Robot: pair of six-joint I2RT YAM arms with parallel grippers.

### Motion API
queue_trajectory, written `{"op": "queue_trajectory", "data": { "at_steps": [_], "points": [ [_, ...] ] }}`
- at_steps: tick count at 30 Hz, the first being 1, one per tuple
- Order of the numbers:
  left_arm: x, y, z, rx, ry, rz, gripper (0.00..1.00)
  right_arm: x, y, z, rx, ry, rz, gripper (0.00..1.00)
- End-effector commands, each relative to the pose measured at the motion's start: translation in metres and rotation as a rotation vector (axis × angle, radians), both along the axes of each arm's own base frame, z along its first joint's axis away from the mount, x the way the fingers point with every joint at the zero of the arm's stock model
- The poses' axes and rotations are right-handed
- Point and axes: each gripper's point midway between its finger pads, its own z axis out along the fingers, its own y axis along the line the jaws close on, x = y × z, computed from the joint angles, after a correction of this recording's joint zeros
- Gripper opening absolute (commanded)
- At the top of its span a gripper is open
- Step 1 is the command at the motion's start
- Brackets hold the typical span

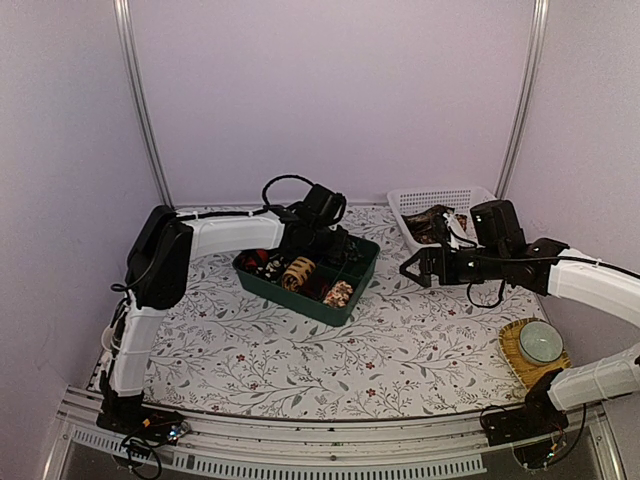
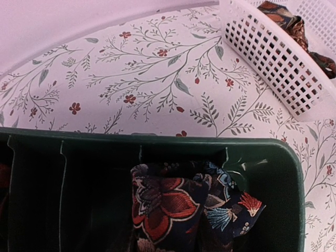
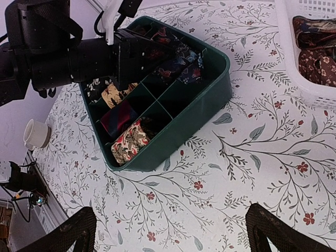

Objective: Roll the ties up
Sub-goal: Place the tie in the storage box.

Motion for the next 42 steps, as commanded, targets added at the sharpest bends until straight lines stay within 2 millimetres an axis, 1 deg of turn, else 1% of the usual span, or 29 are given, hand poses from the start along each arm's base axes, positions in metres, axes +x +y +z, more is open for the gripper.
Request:
{"op": "queue_trajectory", "data": {
  "at_steps": [1, 8, 12, 14, 20, 23, 24, 26, 28, 30, 34, 37, 42],
  "points": [
    [-0.069, 0.088, -0.152, 0.448, 0.377, -0.007, 0.0, 0.0, 0.0, 0.021, 0.029, -0.035, 0.008, 1.0],
    [-0.071, 0.097, -0.156, 0.493, 0.376, -0.001, 0.0, 0.0, 0.0, 0.018, 0.022, -0.027, 0.003, 1.0],
    [-0.073, 0.098, -0.158, 0.517, 0.374, -0.016, 0.0, 0.001, 0.0, 0.017, 0.021, -0.024, 0.002, 1.0],
    [-0.074, 0.098, -0.159, 0.538, 0.368, -0.025, 0.0, 0.002, 0.001, 0.018, 0.022, -0.026, 0.002, 1.0],
    [-0.079, 0.088, -0.163, 0.545, 0.356, -0.053, 0.0, 0.002, 0.002, 0.015, 0.023, -0.017, 0.004, 1.0],
    [-0.076, 0.085, -0.155, 0.525, 0.335, -0.038, 0.14, 0.003, 0.003, 0.015, 0.025, -0.016, 0.005, 1.0],
    [-0.074, 0.083, -0.15, 0.512, 0.323, -0.035, 0.2, 0.003, 0.003, 0.015, 0.025, -0.015, 0.004, 1.0],
    [-0.069, 0.076, -0.137, 0.476, 0.301, -0.039, 0.28, 0.003, 0.003, 0.015, 0.025, -0.014, 0.004, 1.0],
    [-0.062, 0.068, -0.123, 0.446, 0.276, -0.044, 0.34, 0.003, 0.004, 0.014, 0.025, -0.012, 0.006, 1.0],
    [-0.057, 0.063, -0.114, 0.431, 0.261, -0.053, 0.41, 0.004, 0.004, 0.015, 0.027, -0.013, 0.007, 1.0],
    [-0.052, 0.055, -0.108, 0.419, 0.261, -0.072, 0.5, 0.004, 0.005, 0.017, 0.031, -0.017, 0.011, 1.0],
    [-0.051, 0.054, -0.107, 0.413, 0.263, -0.076, 0.56, 0.003, 0.004, 0.016, 0.028, -0.015, 0.009, 1.0],
    [-0.048, 0.053, -0.095, 0.39, 0.256, -0.077, 0.62, 0.003, 0.003, 0.015, 0.025, -0.016, 0.008, 1.0]
  ]
}}
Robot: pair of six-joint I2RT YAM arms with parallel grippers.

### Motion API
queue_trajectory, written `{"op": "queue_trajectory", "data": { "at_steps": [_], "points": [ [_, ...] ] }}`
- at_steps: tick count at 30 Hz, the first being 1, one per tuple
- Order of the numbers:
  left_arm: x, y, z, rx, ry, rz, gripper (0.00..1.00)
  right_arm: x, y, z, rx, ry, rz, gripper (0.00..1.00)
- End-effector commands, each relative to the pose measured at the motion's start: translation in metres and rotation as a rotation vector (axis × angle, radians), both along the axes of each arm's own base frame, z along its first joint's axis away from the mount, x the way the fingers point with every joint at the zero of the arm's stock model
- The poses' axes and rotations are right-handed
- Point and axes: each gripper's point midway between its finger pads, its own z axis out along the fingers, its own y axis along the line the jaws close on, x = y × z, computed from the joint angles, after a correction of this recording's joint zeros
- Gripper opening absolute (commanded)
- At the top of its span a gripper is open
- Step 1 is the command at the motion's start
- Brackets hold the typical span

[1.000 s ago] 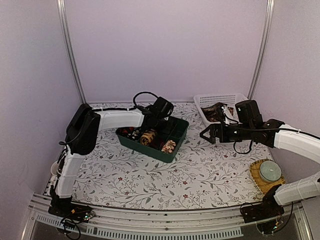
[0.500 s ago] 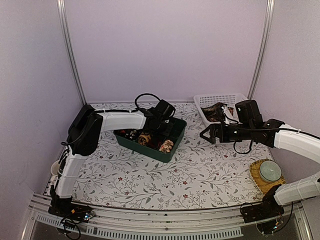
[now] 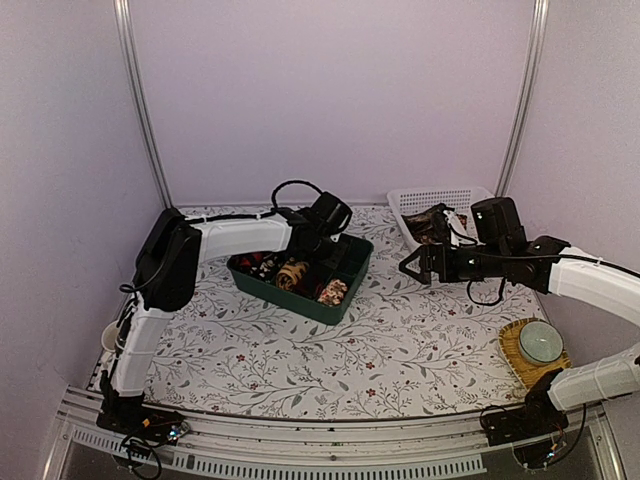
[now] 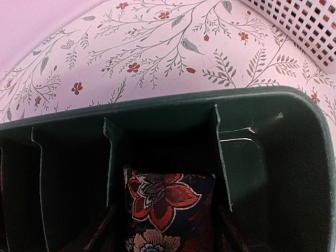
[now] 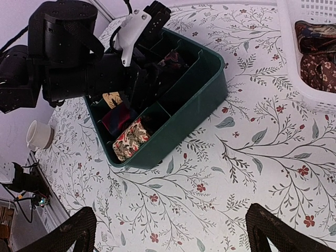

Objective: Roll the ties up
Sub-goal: Place the tie in the storage box.

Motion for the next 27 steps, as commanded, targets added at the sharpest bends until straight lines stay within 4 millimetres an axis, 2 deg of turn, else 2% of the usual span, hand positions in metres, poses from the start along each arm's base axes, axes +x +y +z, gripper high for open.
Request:
{"op": "queue_trajectory", "data": {
  "at_steps": [1, 10, 12, 16, 27],
  "points": [
    [-0.036, 0.042, -0.068, 0.198, 0.213, -0.007, 0.63, 0.002, 0.002, 0.009, 0.016, -0.009, 0.004, 1.0],
    [-0.022, 0.026, -0.024, 0.105, 0.164, -0.028, 0.77, 0.002, 0.002, 0.008, 0.017, -0.006, 0.007, 1.0],
    [-0.019, 0.022, -0.013, 0.077, 0.154, -0.034, 0.86, 0.002, 0.002, 0.007, 0.015, -0.004, 0.006, 1.0],
    [-0.013, 0.018, 0.006, 0.032, 0.133, -0.039, 0.95, 0.002, 0.003, 0.008, 0.016, -0.004, 0.007, 1.0],
    [0.005, 0.012, 0.065, -0.084, 0.009, -0.052, 0.95, 0.004, 0.005, 0.011, 0.018, -0.007, 0.012, 1.0]
  ]
}}
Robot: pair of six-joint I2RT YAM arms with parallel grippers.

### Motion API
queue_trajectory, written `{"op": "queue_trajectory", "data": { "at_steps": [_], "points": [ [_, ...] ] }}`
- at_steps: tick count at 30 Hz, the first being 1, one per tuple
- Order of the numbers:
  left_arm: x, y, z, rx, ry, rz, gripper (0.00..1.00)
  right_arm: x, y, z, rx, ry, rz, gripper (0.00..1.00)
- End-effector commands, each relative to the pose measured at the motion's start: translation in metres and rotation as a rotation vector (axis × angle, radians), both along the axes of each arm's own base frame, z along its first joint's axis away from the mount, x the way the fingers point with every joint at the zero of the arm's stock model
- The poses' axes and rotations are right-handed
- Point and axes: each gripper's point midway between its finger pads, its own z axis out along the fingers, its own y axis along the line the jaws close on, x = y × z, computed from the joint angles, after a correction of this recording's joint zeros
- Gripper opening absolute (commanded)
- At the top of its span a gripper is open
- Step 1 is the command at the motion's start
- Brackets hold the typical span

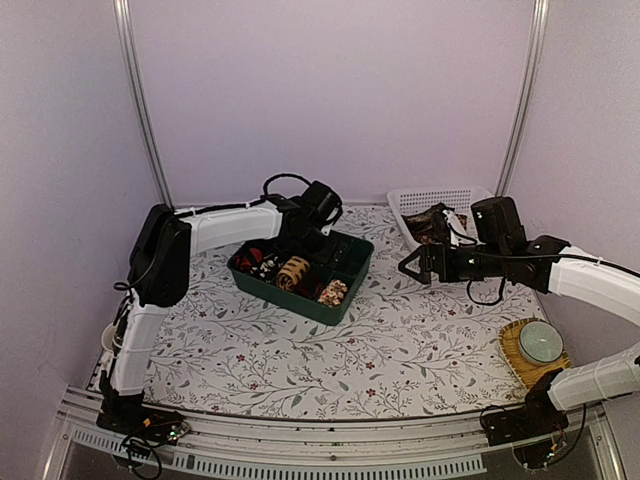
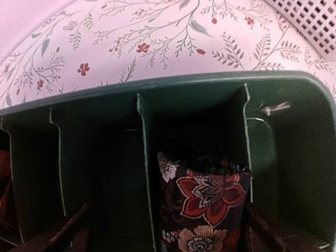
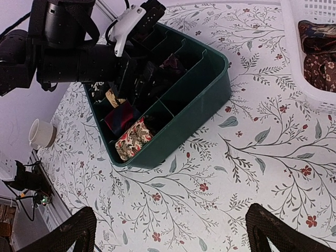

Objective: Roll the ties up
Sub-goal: Place the tie in the storage box, then adjust the tie in the storage box.

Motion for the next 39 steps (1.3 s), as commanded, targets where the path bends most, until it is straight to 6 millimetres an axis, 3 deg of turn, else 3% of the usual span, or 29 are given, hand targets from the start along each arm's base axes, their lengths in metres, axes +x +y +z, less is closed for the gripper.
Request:
{"op": "queue_trajectory", "data": {
  "at_steps": [1, 9, 13, 20, 31, 39],
  "points": [
    [0.006, -0.005, 0.059, -0.098, -0.092, -0.028, 0.96, 0.005, 0.003, 0.011, 0.011, -0.012, 0.001, 1.0],
    [0.011, 0.004, 0.072, -0.113, -0.106, -0.018, 0.95, 0.006, 0.003, 0.014, 0.011, -0.017, 0.002, 1.0],
    [0.008, 0.014, 0.064, -0.105, -0.06, -0.006, 0.75, 0.006, 0.002, 0.012, 0.006, -0.016, -0.001, 1.0],
    [-0.005, 0.015, 0.028, -0.085, 0.03, -0.033, 0.44, 0.005, 0.003, 0.005, 0.002, -0.005, 0.001, 1.0],
    [0.0, -0.004, 0.027, -0.153, 0.035, -0.069, 0.43, 0.005, 0.001, 0.001, -0.002, -0.002, -0.005, 1.0],
    [0.001, -0.006, -0.009, -0.106, 0.088, -0.055, 0.39, 0.007, 0.002, -0.002, -0.004, 0.002, -0.007, 1.0]
  ]
}}
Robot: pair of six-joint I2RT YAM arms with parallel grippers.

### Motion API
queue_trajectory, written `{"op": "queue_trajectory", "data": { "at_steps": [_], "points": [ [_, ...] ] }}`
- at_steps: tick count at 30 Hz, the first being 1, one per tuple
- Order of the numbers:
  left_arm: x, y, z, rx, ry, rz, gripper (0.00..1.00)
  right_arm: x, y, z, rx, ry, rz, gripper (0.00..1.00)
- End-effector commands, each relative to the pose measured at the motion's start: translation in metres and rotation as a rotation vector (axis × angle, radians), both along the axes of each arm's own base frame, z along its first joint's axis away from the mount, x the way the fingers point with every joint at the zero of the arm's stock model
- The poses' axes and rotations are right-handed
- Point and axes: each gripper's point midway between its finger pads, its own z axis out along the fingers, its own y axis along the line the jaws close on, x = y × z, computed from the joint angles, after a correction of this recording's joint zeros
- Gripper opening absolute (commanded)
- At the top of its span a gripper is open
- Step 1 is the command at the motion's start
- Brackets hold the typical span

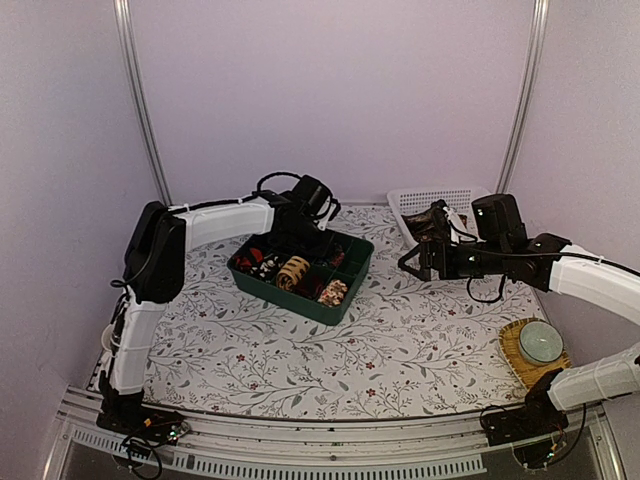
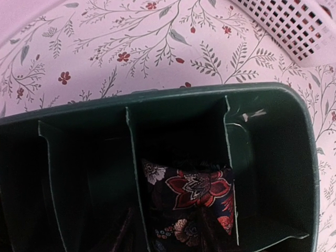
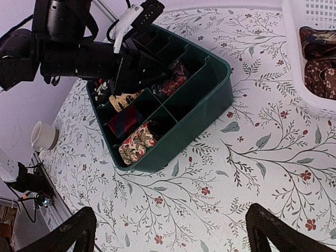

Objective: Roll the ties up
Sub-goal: Adjust the tie in the storage box.

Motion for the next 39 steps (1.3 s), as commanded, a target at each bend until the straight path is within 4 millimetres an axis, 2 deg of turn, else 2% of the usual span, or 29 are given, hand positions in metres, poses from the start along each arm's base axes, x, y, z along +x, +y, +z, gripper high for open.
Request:
{"op": "queue_trajectory", "data": {
  "at_steps": [1, 6, 10, 14, 16, 18, 21, 23, 25, 29, 30, 31, 34, 36, 37, 39],
  "points": [
    [0.001, 0.002, -0.026, 0.034, 0.042, 0.014, 0.39, 0.004, 0.0, -0.011, -0.014, 0.017, -0.006, 1.0],
    [0.006, 0.004, -0.038, 0.069, 0.033, 0.03, 0.38, 0.003, 0.0, -0.012, -0.015, 0.019, -0.004, 1.0],
    [0.012, 0.003, -0.032, 0.064, 0.013, 0.035, 0.42, 0.002, -0.001, -0.012, -0.015, 0.02, -0.006, 1.0],
    [0.014, 0.0, -0.033, 0.08, 0.023, 0.021, 0.44, 0.001, -0.002, -0.01, -0.013, 0.02, -0.009, 1.0],
    [0.012, -0.001, -0.023, 0.064, 0.015, 0.013, 0.47, 0.0, -0.003, -0.009, -0.014, 0.017, -0.012, 1.0],
    [0.012, -0.001, 0.001, 0.03, -0.018, 0.012, 0.52, 0.0, -0.005, -0.008, -0.017, 0.016, -0.018, 1.0],
    [0.012, 0.002, 0.053, -0.049, -0.096, 0.007, 0.54, -0.001, -0.007, -0.006, -0.018, 0.011, -0.022, 1.0],
    [0.01, 0.005, 0.096, -0.11, -0.148, 0.0, 0.63, -0.001, -0.007, -0.004, -0.016, 0.009, -0.024, 1.0],
    [0.006, 0.008, 0.125, -0.142, -0.186, -0.003, 0.72, -0.001, -0.007, -0.001, -0.013, 0.006, -0.025, 1.0],
    [-0.007, 0.019, 0.17, -0.194, -0.242, -0.004, 0.79, -0.001, -0.01, 0.006, -0.019, -0.008, -0.038, 1.0],
    [-0.013, 0.025, 0.191, -0.216, -0.272, -0.002, 0.81, -0.001, -0.012, 0.007, -0.025, -0.011, -0.042, 1.0],
    [-0.017, 0.031, 0.203, -0.229, -0.289, 0.002, 0.83, -0.001, -0.014, 0.009, -0.031, -0.015, -0.049, 1.0],
    [-0.026, 0.051, 0.227, -0.257, -0.322, 0.018, 0.88, 0.001, -0.022, 0.014, -0.069, -0.041, -0.072, 1.0],
    [-0.032, 0.071, 0.24, -0.282, -0.345, 0.045, 0.96, 0.004, -0.032, 0.017, -0.115, -0.066, -0.106, 1.0],
    [-0.033, 0.084, 0.244, -0.293, -0.356, 0.066, 1.0, 0.006, -0.038, 0.016, -0.138, -0.079, -0.127, 1.0],
    [-0.037, 0.114, 0.25, -0.311, -0.379, 0.119, 1.0, 0.011, -0.051, 0.017, -0.187, -0.113, -0.154, 1.0]
  ]
}}
